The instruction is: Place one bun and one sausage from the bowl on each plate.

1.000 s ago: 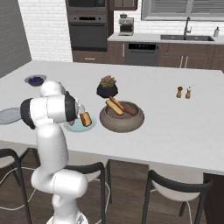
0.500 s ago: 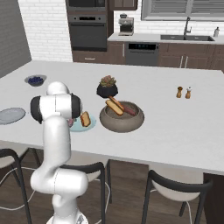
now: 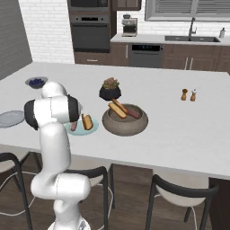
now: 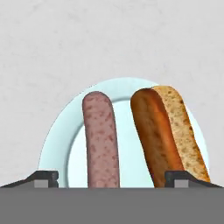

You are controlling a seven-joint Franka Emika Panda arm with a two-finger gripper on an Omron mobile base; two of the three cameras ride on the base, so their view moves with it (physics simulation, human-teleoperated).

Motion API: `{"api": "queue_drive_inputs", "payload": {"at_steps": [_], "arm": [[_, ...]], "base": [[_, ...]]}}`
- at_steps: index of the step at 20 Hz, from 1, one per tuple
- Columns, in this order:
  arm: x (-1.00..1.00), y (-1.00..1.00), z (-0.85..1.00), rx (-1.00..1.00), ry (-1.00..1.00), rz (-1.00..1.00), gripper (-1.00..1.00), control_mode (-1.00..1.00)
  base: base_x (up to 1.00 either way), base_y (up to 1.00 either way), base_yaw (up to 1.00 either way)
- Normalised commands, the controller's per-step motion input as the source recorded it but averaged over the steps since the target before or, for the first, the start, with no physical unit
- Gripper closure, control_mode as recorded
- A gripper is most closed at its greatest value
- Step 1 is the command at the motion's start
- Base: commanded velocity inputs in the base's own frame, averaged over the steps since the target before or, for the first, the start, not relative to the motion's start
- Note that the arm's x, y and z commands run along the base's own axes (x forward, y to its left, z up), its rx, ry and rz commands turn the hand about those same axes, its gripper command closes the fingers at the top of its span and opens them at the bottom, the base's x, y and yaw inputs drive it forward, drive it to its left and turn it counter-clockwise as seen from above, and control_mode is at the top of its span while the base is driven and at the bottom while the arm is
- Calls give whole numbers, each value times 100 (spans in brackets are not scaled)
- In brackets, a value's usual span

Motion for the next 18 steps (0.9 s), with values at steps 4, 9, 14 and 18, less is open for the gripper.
{"api": "queue_drive_inputs", "payload": {"at_steps": [4,9,14,18], "arm": [[-52,-74,100,10,-19,0,-100,-100],[-64,-90,100,8,-29,0,-100,-100],[-79,-97,100,10,-30,20,-100,-100],[-46,-100,100,18,-11,19,-100,-100]], "base": [[0,0,0],[0,0,0],[0,0,0],[0,0,0]]}}
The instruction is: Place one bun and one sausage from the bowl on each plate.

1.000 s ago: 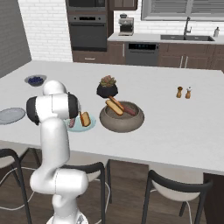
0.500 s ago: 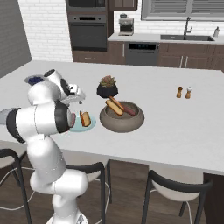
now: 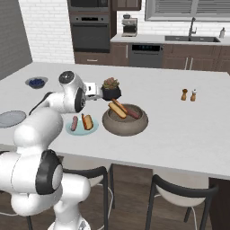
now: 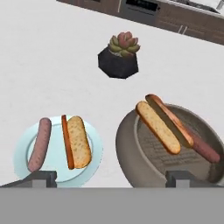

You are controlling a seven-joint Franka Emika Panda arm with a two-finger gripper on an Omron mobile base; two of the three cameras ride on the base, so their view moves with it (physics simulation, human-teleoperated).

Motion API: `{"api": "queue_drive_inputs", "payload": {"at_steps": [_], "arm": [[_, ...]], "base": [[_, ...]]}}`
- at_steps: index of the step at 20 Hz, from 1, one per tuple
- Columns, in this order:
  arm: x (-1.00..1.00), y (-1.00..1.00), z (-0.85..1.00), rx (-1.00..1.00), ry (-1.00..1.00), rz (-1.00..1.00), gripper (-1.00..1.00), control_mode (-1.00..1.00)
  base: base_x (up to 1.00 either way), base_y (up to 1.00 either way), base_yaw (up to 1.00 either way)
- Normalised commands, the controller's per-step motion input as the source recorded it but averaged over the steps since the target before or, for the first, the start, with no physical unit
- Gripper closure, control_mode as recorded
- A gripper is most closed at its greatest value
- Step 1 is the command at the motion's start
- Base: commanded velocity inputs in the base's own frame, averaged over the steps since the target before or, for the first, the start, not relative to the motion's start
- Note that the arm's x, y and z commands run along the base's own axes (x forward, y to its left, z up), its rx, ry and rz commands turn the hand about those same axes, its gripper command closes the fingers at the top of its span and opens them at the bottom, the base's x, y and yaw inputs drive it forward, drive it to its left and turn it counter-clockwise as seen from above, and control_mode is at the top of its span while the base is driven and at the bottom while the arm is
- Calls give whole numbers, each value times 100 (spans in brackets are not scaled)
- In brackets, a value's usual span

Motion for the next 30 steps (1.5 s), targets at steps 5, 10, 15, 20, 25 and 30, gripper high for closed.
{"api": "queue_drive_inputs", "payload": {"at_steps": [5,10,15,20,25,30], "arm": [[-19,-90,96,24,2,25,-100,-100],[10,-38,32,2,30,29,-100,-100],[55,0,-23,-23,48,11,-100,-100],[33,-1,-45,-19,23,3,-100,-100],[7,-12,-64,-12,0,0,-100,-100],[26,-16,-43,-3,3,2,-100,-100]], "base": [[0,0,0],[0,0,0],[0,0,0],[0,0,0],[0,0,0],[0,0,0]]}}
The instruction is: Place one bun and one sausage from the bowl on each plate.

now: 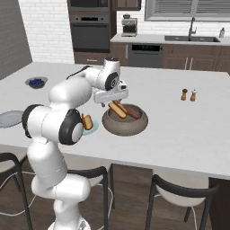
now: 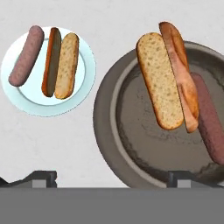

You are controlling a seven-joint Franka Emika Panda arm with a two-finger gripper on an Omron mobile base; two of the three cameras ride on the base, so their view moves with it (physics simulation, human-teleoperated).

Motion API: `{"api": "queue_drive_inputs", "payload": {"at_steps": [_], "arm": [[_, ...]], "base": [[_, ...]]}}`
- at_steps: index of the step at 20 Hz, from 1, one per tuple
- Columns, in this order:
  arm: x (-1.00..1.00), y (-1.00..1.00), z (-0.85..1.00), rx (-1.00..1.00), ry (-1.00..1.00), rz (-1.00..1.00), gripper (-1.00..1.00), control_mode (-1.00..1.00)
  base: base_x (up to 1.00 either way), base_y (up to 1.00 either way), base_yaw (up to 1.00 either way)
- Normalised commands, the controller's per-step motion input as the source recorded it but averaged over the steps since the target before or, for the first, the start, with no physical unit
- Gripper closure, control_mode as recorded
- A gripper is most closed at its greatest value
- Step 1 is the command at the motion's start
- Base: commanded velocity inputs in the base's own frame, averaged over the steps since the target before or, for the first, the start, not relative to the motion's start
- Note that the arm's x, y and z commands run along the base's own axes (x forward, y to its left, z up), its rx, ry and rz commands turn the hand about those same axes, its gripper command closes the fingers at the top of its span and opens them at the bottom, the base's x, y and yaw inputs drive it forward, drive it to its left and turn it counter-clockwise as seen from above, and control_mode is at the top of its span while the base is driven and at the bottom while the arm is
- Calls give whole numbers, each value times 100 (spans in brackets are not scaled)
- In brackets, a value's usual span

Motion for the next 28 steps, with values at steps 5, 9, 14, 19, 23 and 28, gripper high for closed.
{"api": "queue_drive_inputs", "payload": {"at_steps": [5,9,14,19,23,28], "arm": [[43,-39,-6,0,6,8,-100,-100],[46,-13,-37,0,0,1,-100,-100],[56,0,-37,0,0,0,-100,-100],[72,-4,-3,0,0,0,-100,-100],[59,0,-35,0,6,0,-100,-100],[37,-1,-29,1,13,1,-100,-100]], "base": [[0,0,0],[0,0,0],[0,0,0],[0,0,0],[0,0,0],[0,0,0]]}}
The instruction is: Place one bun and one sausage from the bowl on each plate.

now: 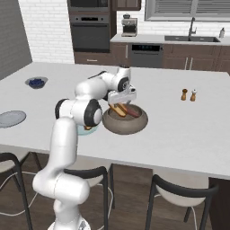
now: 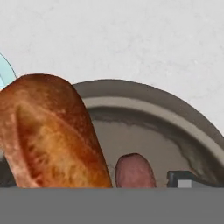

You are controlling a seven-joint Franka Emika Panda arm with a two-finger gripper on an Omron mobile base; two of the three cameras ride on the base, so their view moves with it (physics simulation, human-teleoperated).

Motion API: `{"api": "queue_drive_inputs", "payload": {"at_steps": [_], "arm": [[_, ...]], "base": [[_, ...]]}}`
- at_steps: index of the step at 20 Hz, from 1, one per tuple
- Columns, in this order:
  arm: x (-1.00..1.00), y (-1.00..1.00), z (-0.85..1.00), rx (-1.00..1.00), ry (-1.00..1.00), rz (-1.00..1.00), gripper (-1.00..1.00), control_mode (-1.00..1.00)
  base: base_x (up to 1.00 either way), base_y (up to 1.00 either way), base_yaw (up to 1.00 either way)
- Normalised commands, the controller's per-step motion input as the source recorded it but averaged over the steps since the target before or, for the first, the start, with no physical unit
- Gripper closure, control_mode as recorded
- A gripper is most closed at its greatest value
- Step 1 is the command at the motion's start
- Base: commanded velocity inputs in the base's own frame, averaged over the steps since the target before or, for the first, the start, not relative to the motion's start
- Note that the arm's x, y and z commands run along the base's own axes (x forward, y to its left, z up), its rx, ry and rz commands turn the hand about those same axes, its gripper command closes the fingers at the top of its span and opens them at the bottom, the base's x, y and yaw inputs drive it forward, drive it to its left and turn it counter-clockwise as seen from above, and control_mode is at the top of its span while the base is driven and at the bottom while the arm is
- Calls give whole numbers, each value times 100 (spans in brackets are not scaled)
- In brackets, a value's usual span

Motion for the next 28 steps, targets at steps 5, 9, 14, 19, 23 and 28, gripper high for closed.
{"api": "queue_drive_inputs", "payload": {"at_steps": [5,9,14,19,23,28], "arm": [[-50,5,-53,2,7,0,-100,-100],[-82,20,-59,1,0,0,100,-100],[-64,0,-61,0,0,-2,100,-100],[-76,3,31,1,-21,0,100,-100],[-53,17,100,-1,-8,0,100,-100],[-96,34,95,-1,-5,-7,100,-100]], "base": [[0,0,0],[0,0,0],[0,0,0],[0,0,0],[0,0,0],[0,0,0]]}}
